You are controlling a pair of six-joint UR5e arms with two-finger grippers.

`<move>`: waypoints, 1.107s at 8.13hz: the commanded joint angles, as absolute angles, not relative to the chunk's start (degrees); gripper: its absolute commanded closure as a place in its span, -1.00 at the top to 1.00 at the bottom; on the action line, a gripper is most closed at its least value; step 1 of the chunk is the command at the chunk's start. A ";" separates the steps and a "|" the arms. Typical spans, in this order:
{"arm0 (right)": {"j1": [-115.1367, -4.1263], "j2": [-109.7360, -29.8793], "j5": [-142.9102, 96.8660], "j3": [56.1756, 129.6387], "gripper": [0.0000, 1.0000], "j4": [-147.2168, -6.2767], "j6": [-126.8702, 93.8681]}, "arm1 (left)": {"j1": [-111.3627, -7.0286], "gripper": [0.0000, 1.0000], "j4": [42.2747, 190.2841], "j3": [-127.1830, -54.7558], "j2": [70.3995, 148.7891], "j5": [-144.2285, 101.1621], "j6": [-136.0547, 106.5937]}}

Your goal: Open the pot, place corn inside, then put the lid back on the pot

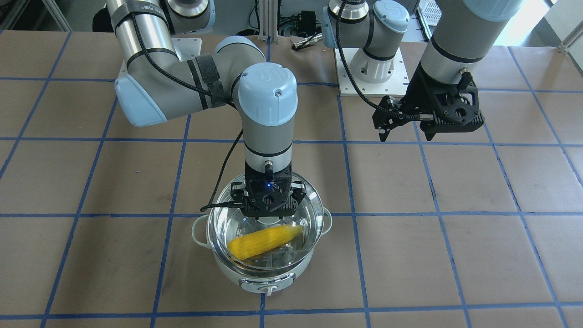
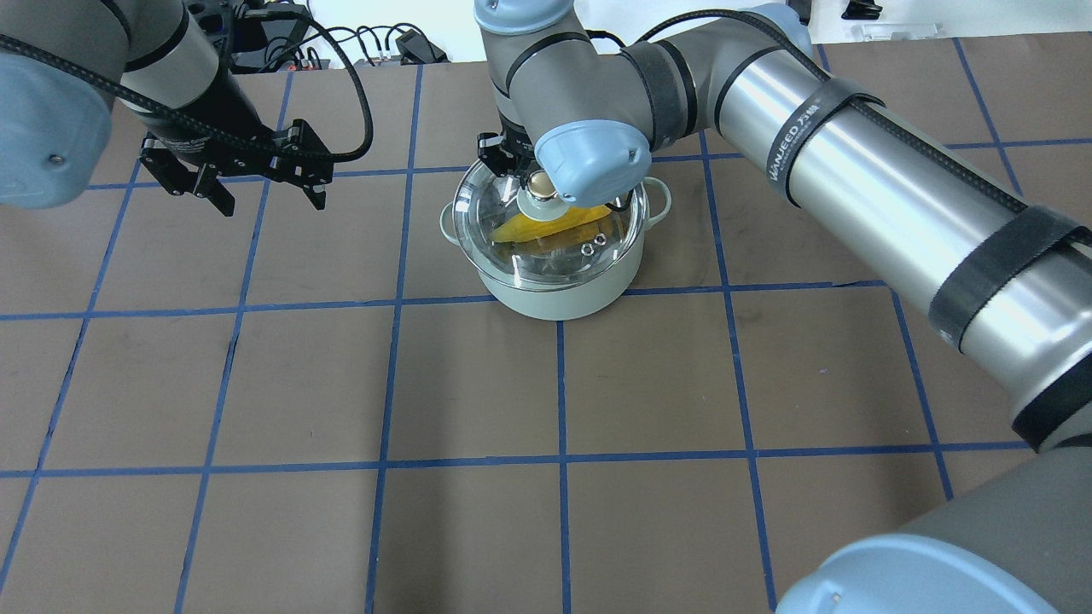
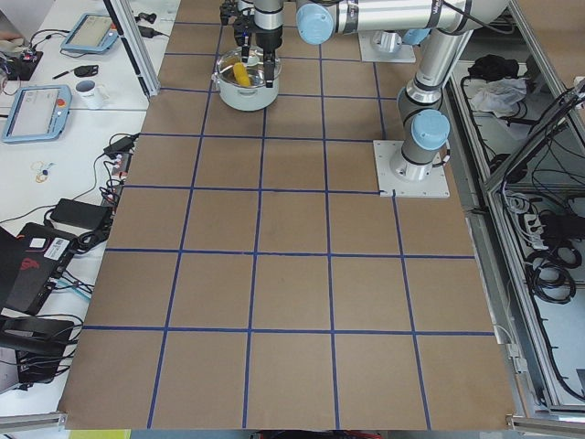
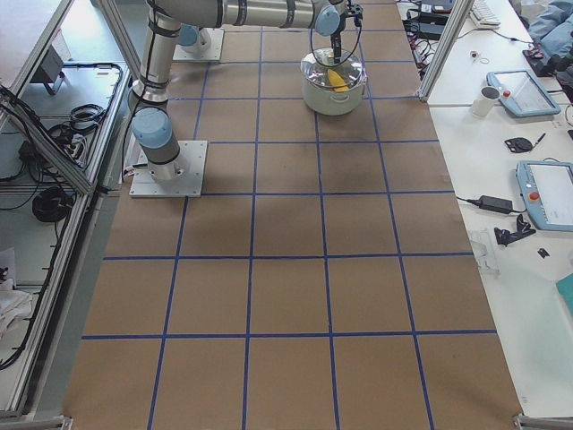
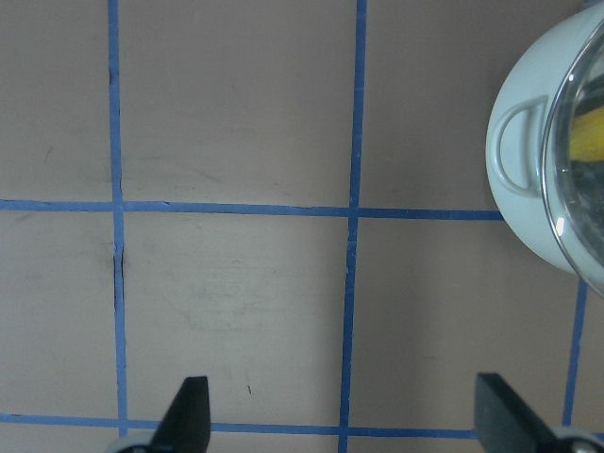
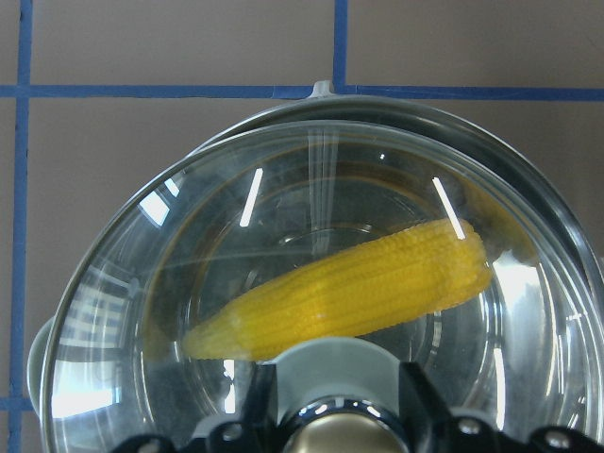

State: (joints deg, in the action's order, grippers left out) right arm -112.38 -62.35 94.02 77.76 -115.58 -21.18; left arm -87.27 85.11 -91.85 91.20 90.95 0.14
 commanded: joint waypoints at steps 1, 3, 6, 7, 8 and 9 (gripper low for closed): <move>-111.62 -62.58 94.04 77.78 -0.07 -115.31 -20.04 | -87.28 1.00 85.17 -91.93 91.32 90.27 0.09; -110.40 -62.84 93.96 78.13 -0.07 -115.31 -18.90 | -87.28 1.00 85.08 -92.02 91.32 90.26 0.09; -110.48 -62.84 93.17 78.31 -0.07 -115.40 -19.95 | -87.28 1.00 85.08 -92.11 91.32 90.44 0.09; -110.48 -62.84 93.16 78.31 -0.07 -115.49 -19.95 | -87.28 1.00 85.08 -92.11 91.49 90.61 0.09; -110.39 -62.75 93.16 78.31 -0.07 -115.49 -19.95 | -87.28 1.00 85.17 -92.11 91.49 90.79 0.09; -110.48 -62.58 93.16 78.31 -0.07 -115.58 -19.95 | -87.28 1.00 85.17 -92.11 91.49 90.70 0.09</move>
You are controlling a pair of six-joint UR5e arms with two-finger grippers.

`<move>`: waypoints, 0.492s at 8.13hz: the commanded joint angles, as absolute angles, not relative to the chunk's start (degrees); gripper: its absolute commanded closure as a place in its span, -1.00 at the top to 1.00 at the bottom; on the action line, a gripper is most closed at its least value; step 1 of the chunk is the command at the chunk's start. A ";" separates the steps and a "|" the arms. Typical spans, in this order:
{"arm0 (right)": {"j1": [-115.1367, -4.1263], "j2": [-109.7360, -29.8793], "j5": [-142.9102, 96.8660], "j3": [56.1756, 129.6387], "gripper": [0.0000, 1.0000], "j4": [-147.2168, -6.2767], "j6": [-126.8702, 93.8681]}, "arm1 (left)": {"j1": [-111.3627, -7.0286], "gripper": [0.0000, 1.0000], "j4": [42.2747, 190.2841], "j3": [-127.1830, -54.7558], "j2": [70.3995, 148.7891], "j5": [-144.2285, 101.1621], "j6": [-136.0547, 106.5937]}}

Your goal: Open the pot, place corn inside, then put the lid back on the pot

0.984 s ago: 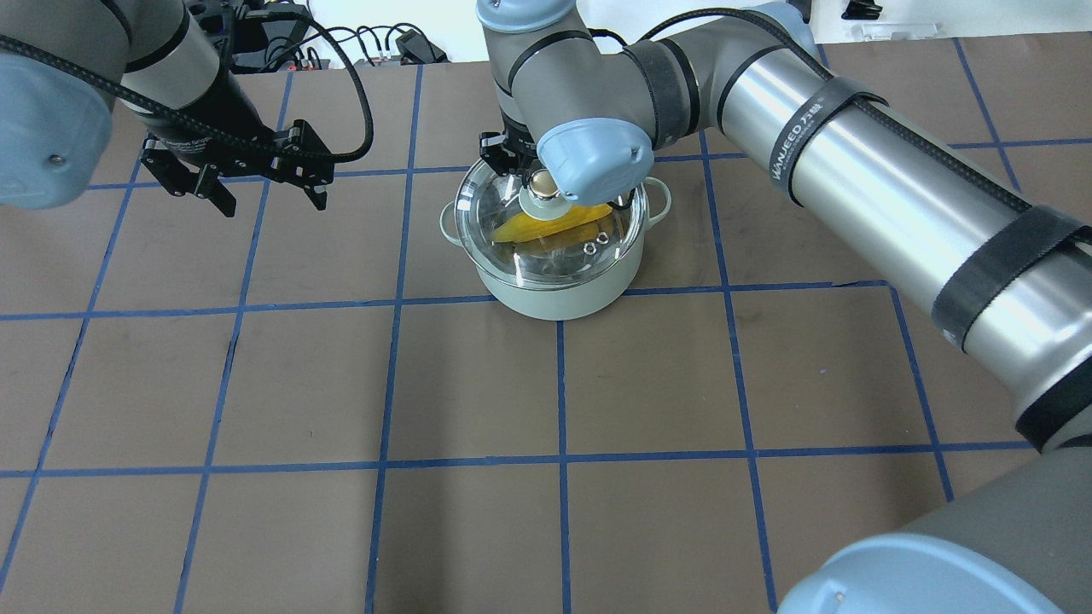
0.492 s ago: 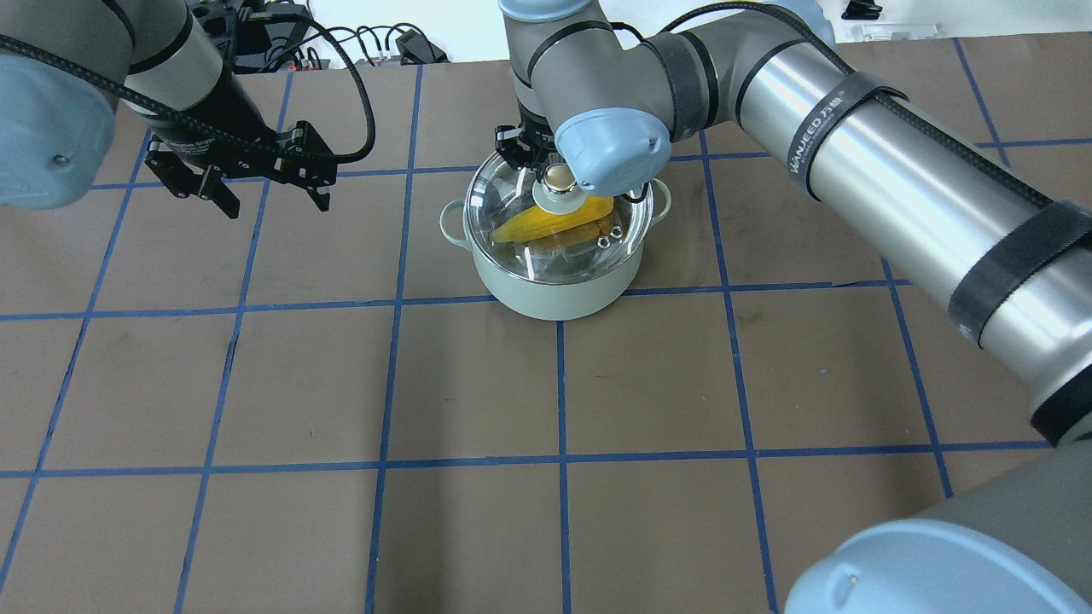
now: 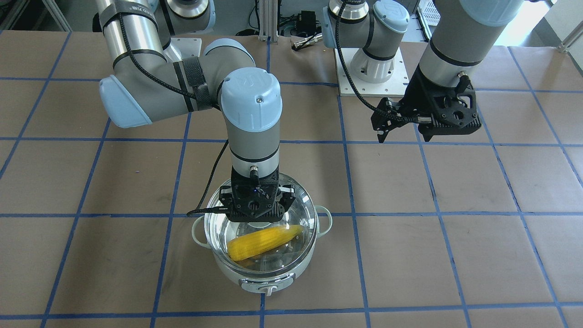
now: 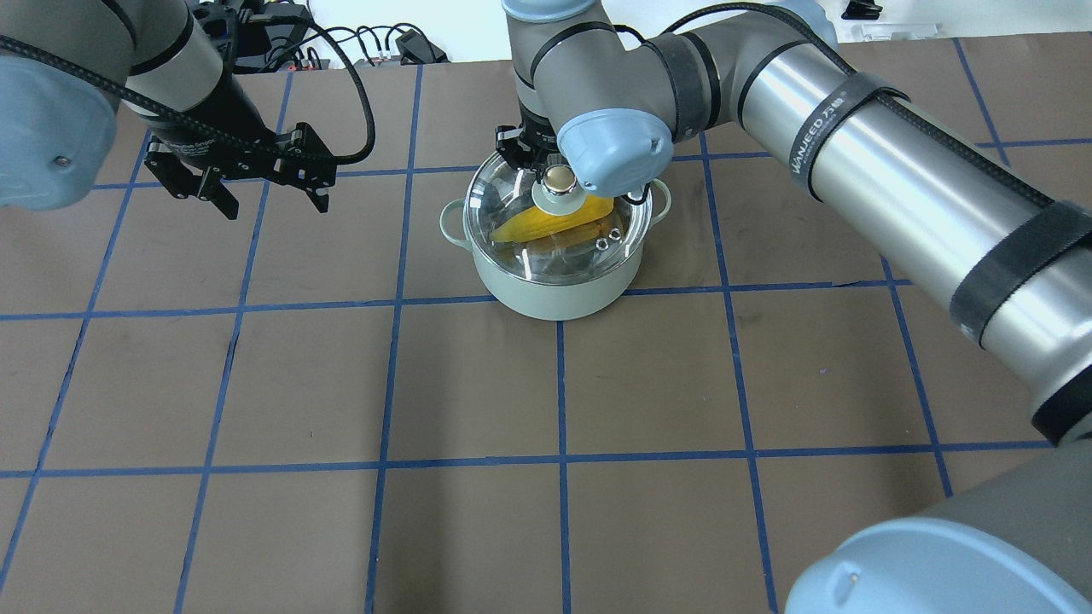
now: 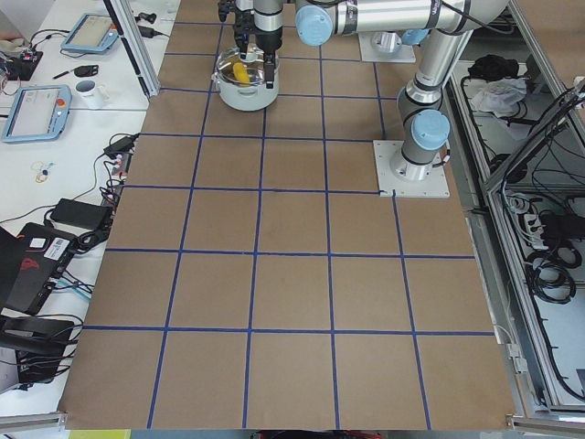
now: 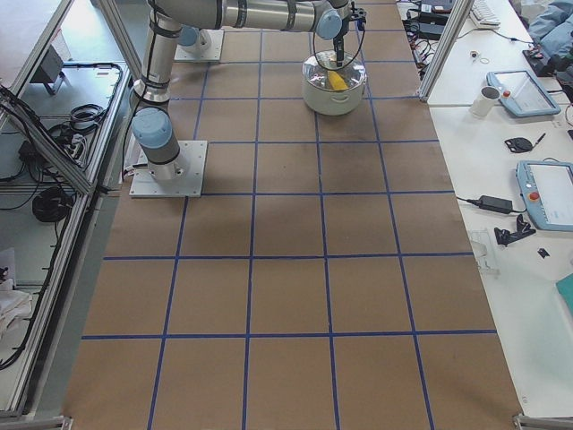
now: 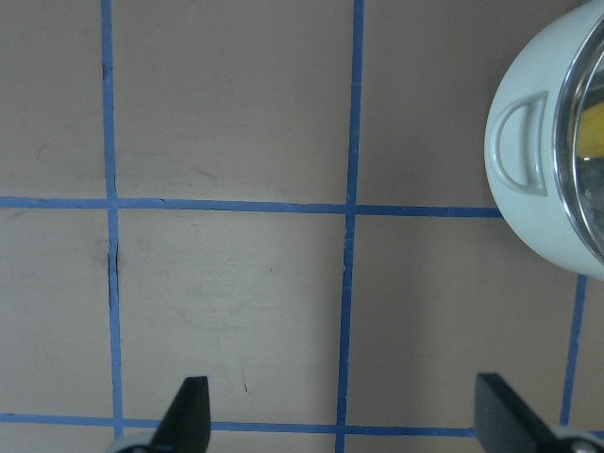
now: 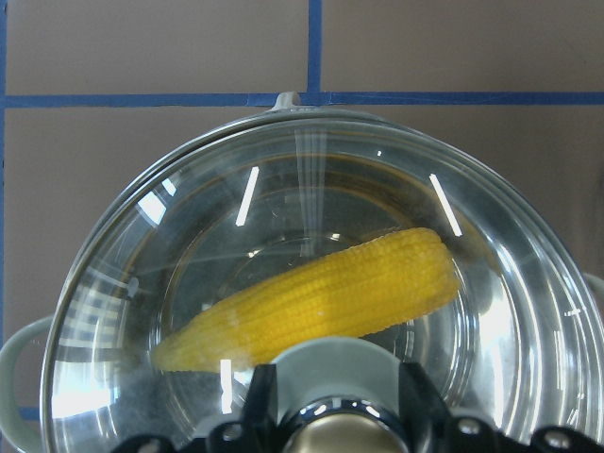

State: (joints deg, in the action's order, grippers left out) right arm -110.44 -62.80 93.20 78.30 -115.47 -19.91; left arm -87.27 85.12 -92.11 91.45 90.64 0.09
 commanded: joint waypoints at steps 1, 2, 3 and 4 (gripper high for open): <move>-110.48 -62.49 93.16 78.40 -0.07 -115.66 -19.95 | -87.36 1.00 85.17 -92.11 91.49 90.62 0.09; -110.48 -62.40 93.16 78.40 -0.07 -115.66 -19.78 | -87.28 1.00 85.17 -92.11 91.49 90.70 0.09; -110.48 -62.32 93.25 78.49 -0.07 -115.66 -19.69 | -87.28 1.00 85.08 -92.11 91.49 90.62 0.09; -110.48 -62.31 93.25 78.49 -0.07 -115.84 -19.86 | -87.28 1.00 85.08 -92.11 91.58 90.62 0.09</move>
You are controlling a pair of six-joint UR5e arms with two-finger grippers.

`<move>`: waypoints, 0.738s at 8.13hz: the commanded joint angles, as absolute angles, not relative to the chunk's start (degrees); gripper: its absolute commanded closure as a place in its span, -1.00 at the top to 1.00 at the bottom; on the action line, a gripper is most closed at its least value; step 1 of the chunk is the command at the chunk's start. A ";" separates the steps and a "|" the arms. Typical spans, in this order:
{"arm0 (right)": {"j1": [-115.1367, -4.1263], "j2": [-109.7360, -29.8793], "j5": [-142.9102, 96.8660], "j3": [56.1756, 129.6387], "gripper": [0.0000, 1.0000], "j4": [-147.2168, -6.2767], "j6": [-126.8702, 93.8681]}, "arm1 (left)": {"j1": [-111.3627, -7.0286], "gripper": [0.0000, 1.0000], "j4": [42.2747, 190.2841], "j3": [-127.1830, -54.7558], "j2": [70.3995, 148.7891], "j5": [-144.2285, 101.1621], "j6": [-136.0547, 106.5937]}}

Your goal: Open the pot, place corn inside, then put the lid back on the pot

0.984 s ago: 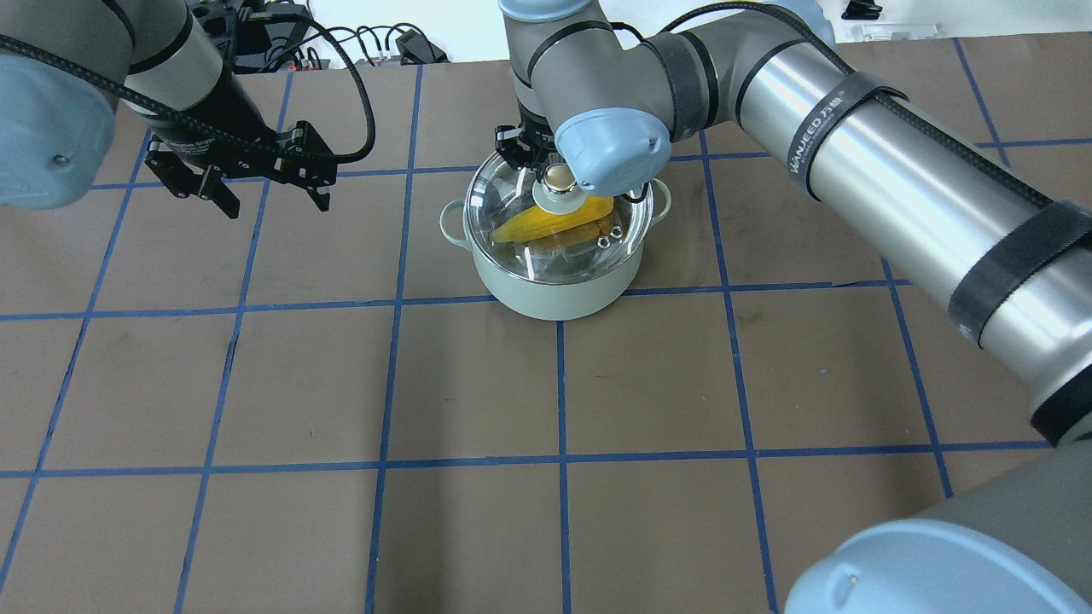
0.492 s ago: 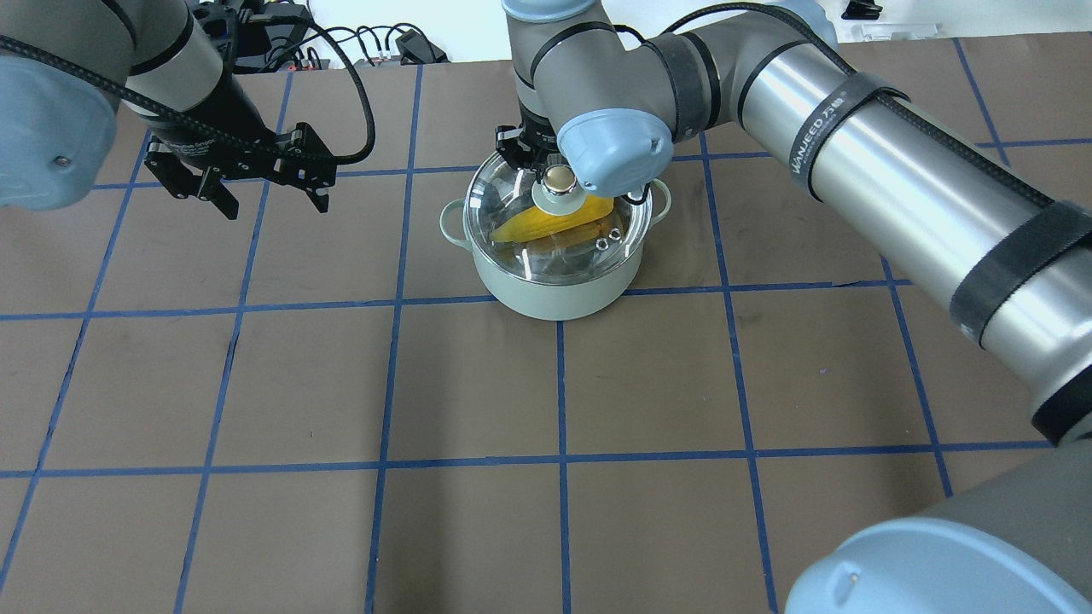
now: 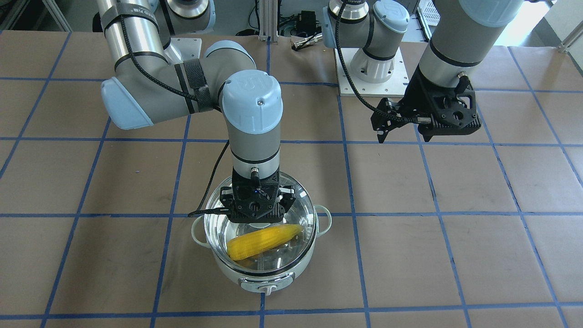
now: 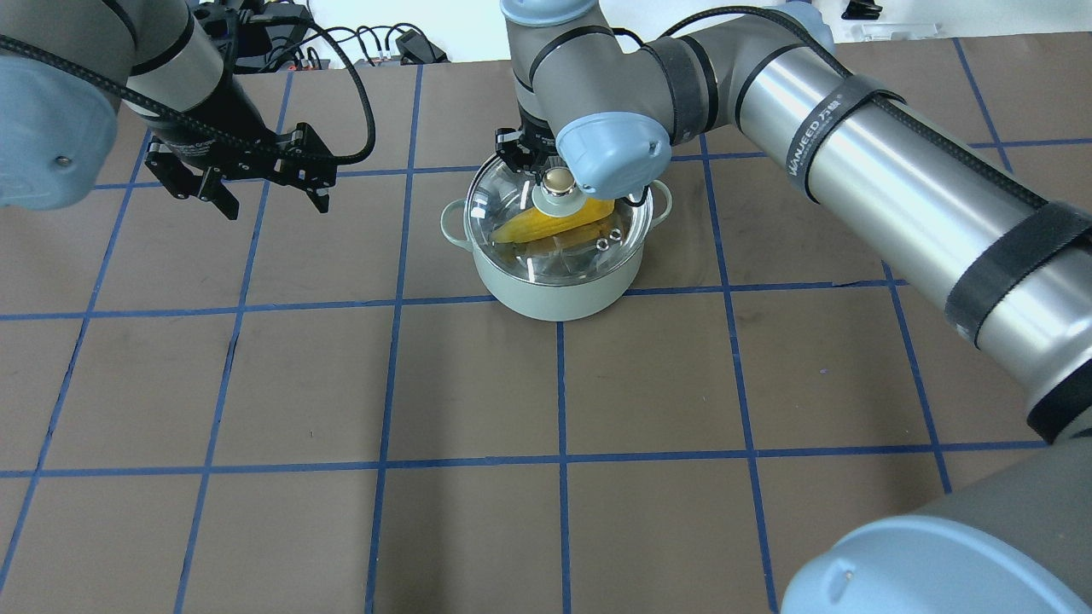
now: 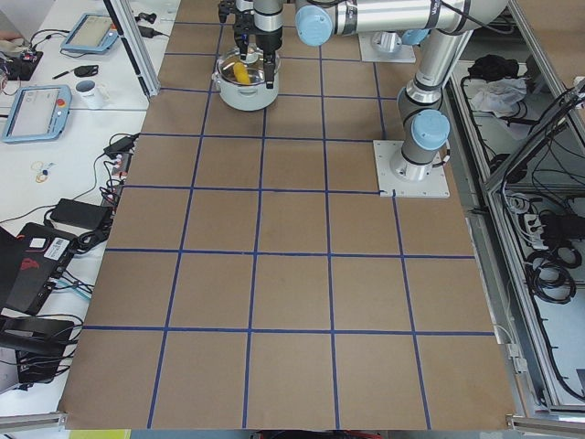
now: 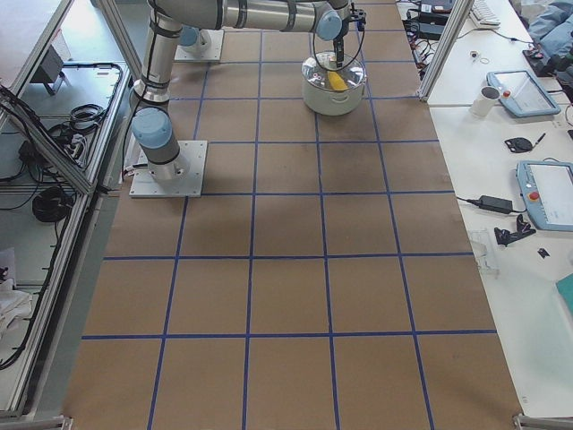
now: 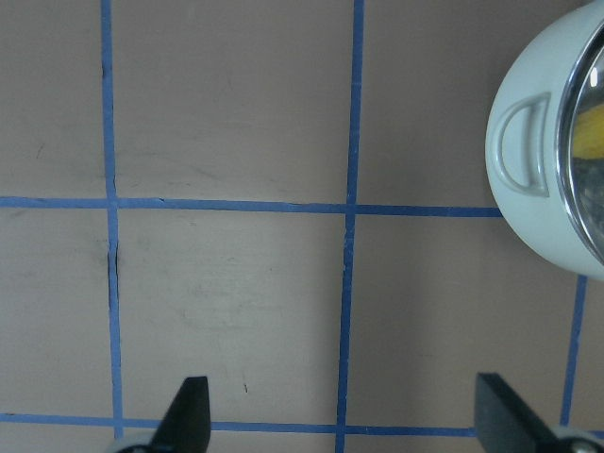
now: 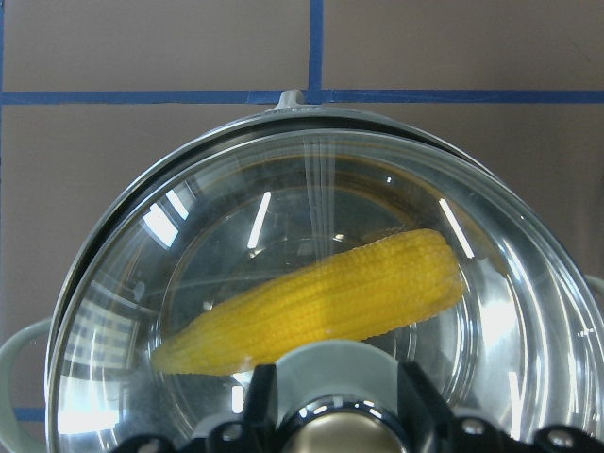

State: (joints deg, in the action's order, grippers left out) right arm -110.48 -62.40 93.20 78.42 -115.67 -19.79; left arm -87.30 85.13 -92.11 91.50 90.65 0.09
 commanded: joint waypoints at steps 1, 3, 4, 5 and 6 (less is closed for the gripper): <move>-110.48 -62.49 93.25 78.40 -0.08 -116.10 -19.60 | -87.28 1.00 85.08 -92.11 91.58 90.62 0.09; -110.48 -62.49 93.25 78.40 -0.09 -118.89 -19.78 | -87.28 1.00 85.08 -92.11 91.58 90.53 0.09; -110.48 -62.49 93.16 78.49 -0.09 -119.00 -19.69 | -87.28 1.00 85.08 -92.11 91.58 90.53 0.09; -110.48 -62.40 93.25 78.57 -0.09 -119.00 -19.60 | -87.28 1.00 85.08 -92.11 91.58 90.53 0.09; -110.48 -62.40 93.16 78.84 -0.09 -119.00 -19.51 | -87.28 1.00 85.08 -92.11 91.58 90.53 0.09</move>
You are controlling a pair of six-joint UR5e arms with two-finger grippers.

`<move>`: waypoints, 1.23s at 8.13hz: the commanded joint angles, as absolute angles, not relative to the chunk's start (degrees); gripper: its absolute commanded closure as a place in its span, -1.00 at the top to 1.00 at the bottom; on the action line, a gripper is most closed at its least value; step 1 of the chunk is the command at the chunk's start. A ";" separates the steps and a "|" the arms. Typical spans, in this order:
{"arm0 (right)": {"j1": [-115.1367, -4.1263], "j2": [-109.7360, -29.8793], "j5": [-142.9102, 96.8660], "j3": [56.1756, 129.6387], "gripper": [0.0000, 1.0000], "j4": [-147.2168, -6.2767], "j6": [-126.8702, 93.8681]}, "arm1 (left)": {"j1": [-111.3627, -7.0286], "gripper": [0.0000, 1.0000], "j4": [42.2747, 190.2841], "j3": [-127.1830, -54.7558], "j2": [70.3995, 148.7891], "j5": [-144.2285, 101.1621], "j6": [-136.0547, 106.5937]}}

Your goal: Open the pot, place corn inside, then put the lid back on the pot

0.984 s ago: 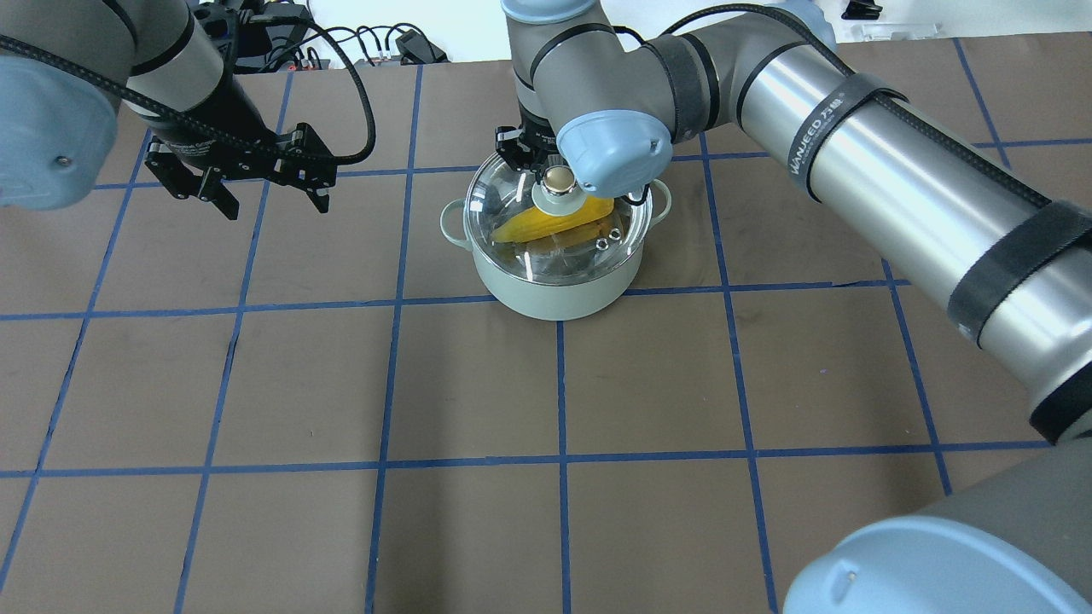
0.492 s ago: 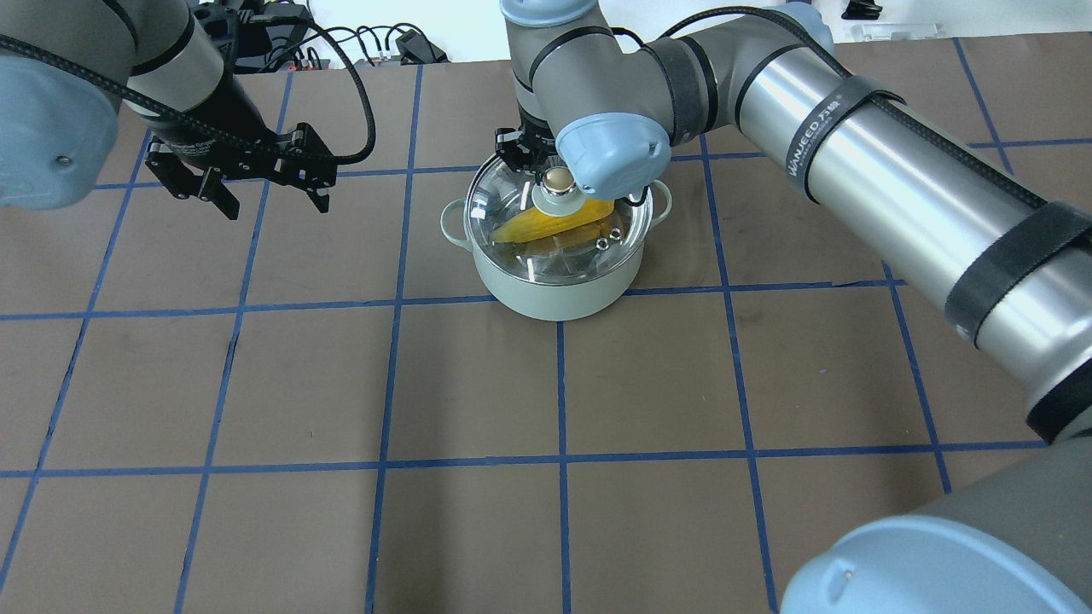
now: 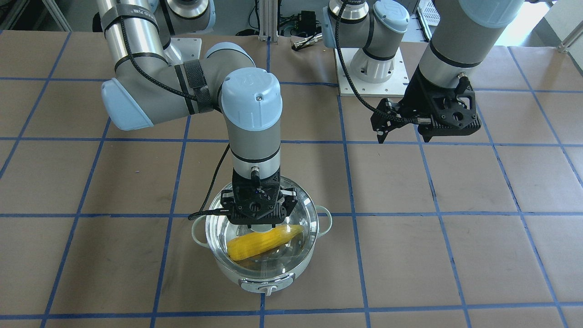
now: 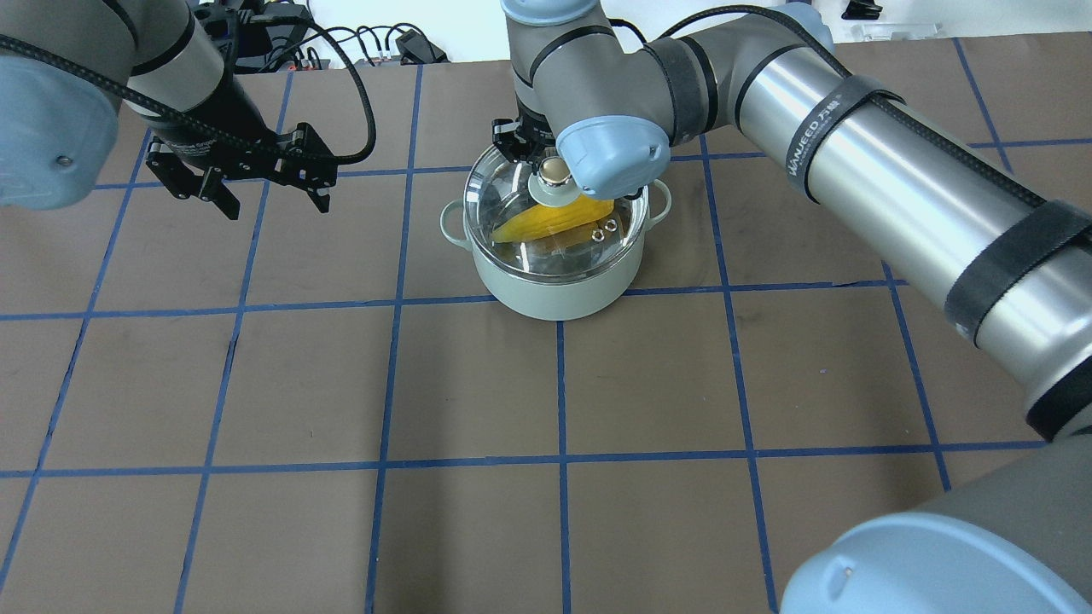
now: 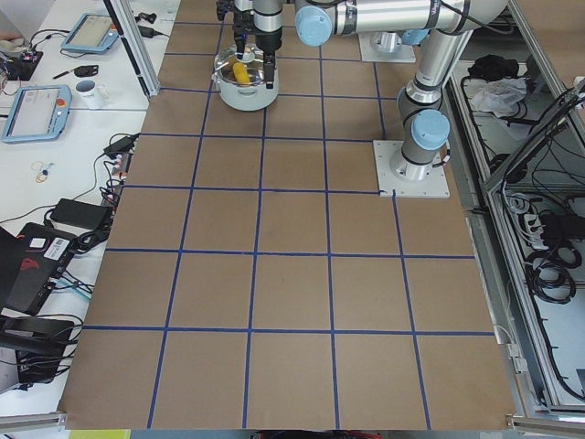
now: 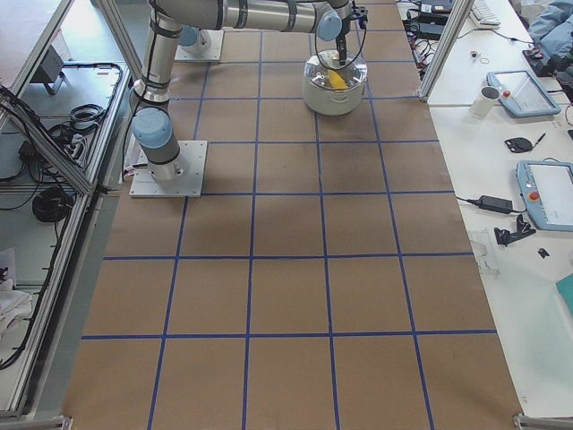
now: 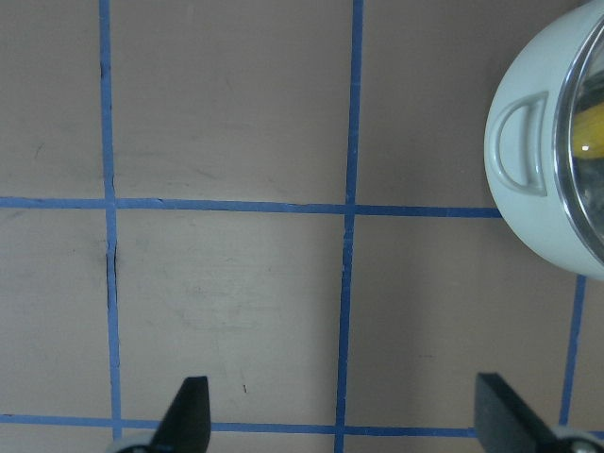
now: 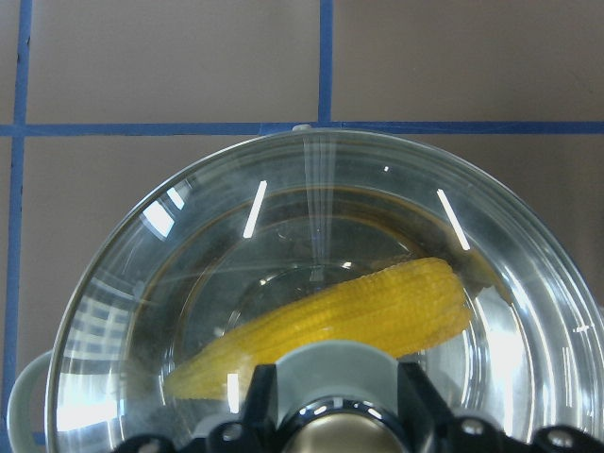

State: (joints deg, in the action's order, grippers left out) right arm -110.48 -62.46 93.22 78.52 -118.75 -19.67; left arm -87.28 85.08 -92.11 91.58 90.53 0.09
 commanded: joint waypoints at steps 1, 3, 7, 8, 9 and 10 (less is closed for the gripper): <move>-110.48 -62.49 93.25 79.53 -0.09 -118.92 -19.51 | -87.28 1.00 85.08 -92.11 91.58 90.44 0.09; -110.48 -62.49 93.25 79.72 -0.08 -118.92 -19.07 | -87.28 1.00 85.08 -92.11 91.58 90.44 0.09; -110.48 -62.49 92.99 80.24 0.84 -119.09 -19.07 | -87.28 1.00 85.08 -92.11 91.67 90.44 0.09; -110.48 -62.49 93.08 80.24 1.00 -119.09 -19.07 | -87.28 1.00 85.08 -92.11 91.76 90.44 0.09; -110.48 -62.58 93.08 80.24 1.00 -119.09 -19.33 | -87.28 1.00 85.08 -92.11 91.67 90.44 0.09; -110.48 -62.67 93.08 80.24 1.00 -119.00 -19.34 | -87.28 1.00 85.08 -92.11 91.76 90.35 0.09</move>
State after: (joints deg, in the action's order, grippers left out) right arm -110.48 -62.53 93.06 80.21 -119.09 -19.21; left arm -87.29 85.08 -92.11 91.70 90.43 0.09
